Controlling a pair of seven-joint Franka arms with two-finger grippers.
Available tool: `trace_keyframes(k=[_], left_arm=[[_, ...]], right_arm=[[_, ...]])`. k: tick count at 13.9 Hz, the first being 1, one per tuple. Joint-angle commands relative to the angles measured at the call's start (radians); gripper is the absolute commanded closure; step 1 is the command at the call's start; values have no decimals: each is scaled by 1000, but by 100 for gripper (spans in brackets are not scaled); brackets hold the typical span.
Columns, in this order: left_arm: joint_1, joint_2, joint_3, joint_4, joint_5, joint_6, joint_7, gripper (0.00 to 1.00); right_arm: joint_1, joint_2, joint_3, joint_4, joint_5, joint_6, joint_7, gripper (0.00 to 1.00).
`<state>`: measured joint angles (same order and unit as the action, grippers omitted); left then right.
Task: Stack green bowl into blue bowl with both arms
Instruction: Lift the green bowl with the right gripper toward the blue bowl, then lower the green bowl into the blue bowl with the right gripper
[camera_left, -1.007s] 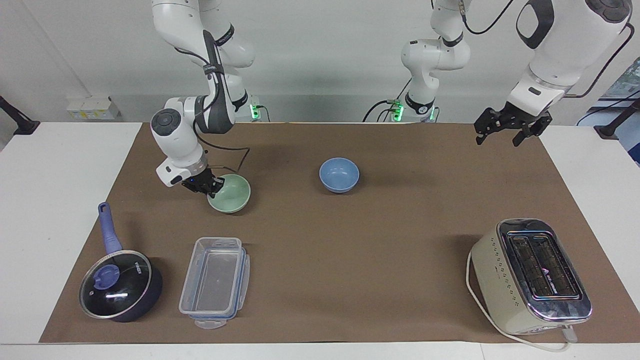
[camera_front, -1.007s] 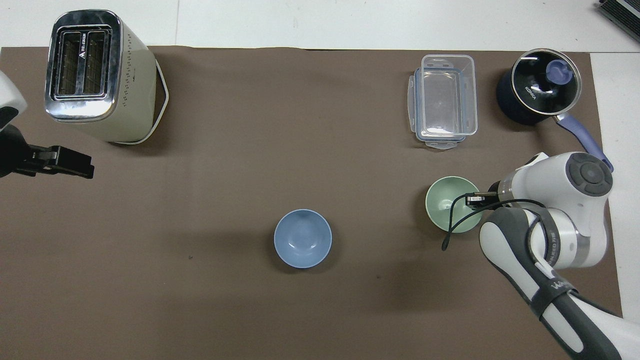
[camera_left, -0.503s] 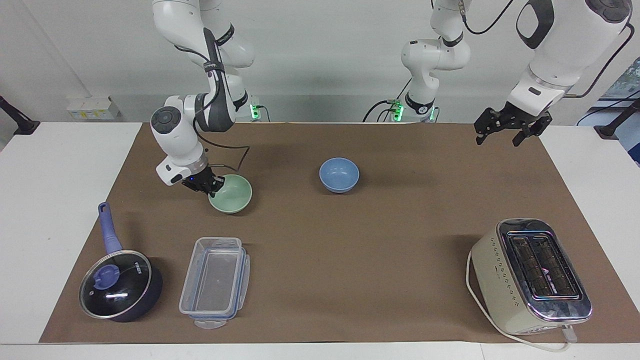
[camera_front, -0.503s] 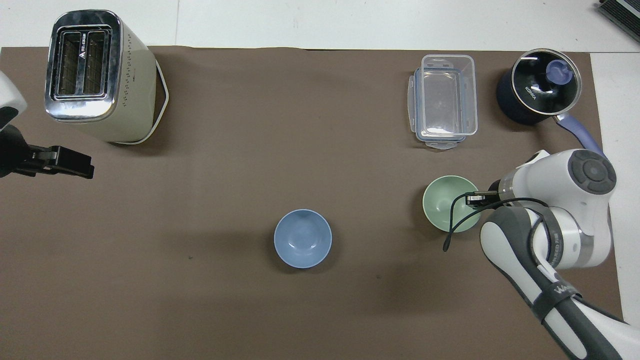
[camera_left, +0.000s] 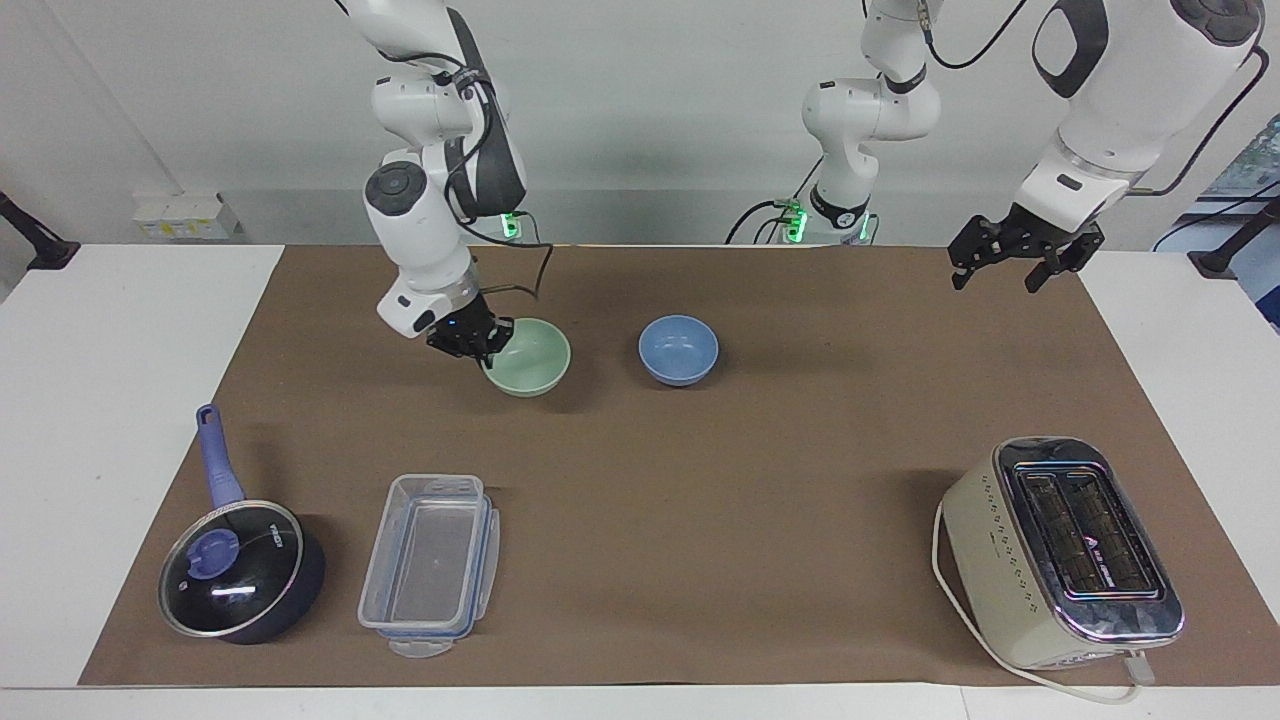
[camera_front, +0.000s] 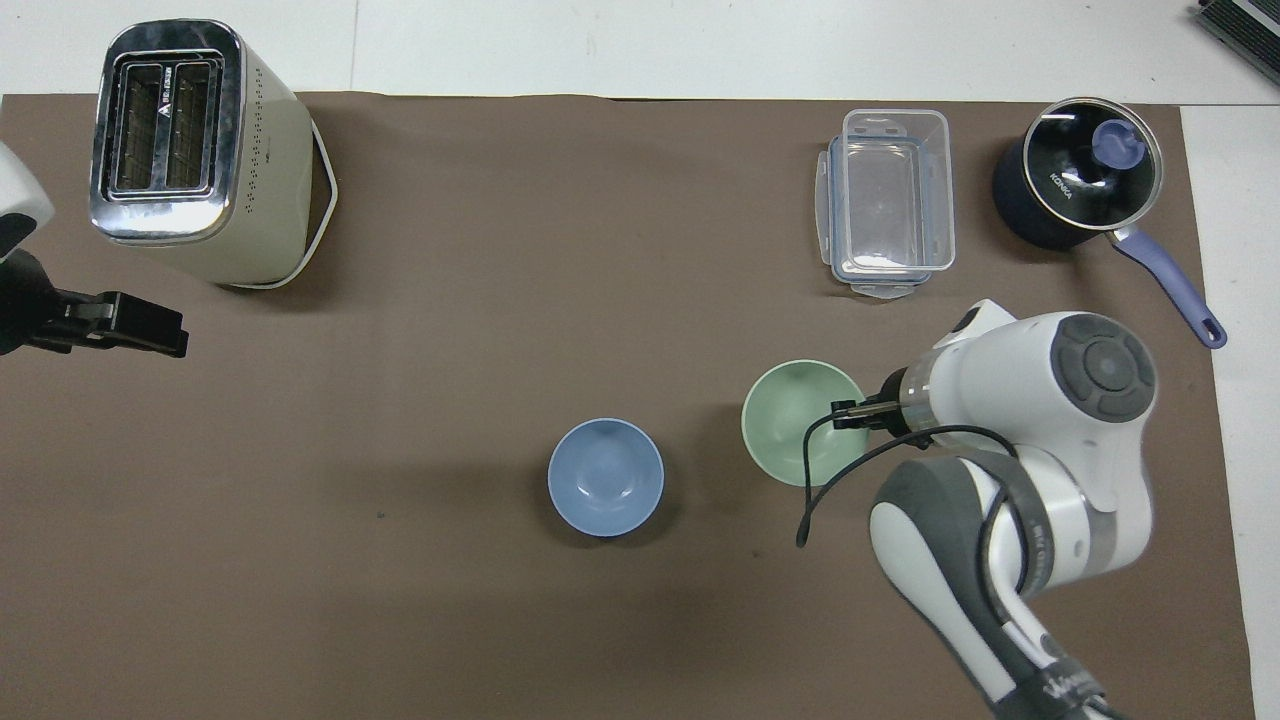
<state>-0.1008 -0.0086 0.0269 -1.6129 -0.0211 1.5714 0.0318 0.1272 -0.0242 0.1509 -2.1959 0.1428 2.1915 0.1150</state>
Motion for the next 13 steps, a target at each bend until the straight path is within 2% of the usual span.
trace_keyframes(k=[1, 4, 8, 13], left_arm=[[7, -2, -5, 4, 12, -18, 4, 0], [7, -2, -5, 4, 12, -18, 4, 0], [7, -2, -5, 4, 12, -18, 4, 0], [7, -2, -5, 4, 12, -18, 4, 0]], right_arm=[[131, -3, 1, 40, 23, -7, 160, 100], [238, 19, 1, 103, 24, 8, 241, 100], [324, 55, 1, 105, 29, 97, 249, 100], [328, 107, 1, 81, 40, 143, 236, 100]])
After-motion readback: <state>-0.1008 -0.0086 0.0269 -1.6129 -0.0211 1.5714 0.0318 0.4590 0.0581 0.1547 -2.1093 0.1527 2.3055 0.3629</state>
